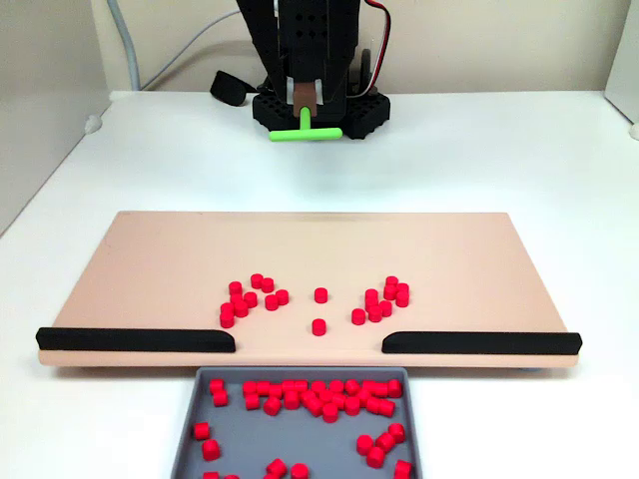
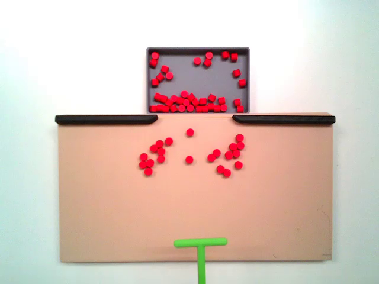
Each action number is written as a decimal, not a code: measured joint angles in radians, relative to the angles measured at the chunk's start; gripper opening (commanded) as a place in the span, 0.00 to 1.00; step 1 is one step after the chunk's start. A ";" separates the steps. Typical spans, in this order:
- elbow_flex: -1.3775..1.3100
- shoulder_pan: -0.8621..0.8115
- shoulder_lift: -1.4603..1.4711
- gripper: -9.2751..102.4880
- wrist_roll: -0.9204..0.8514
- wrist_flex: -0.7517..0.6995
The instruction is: Gather the left side granules
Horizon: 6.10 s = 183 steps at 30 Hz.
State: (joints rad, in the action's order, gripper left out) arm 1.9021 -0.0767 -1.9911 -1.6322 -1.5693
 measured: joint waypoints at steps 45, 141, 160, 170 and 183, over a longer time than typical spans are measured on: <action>-0.025 0.175 0.012 0.08 0.471 0.000; -0.904 0.359 1.029 0.08 1.937 0.064; -0.905 0.281 1.042 0.08 1.862 0.064; -0.873 0.253 1.025 0.08 1.819 0.075; -0.865 0.383 0.939 0.08 1.792 0.054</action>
State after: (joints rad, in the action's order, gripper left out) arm 1.0370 0.3068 -1.0523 0.1595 -1.5156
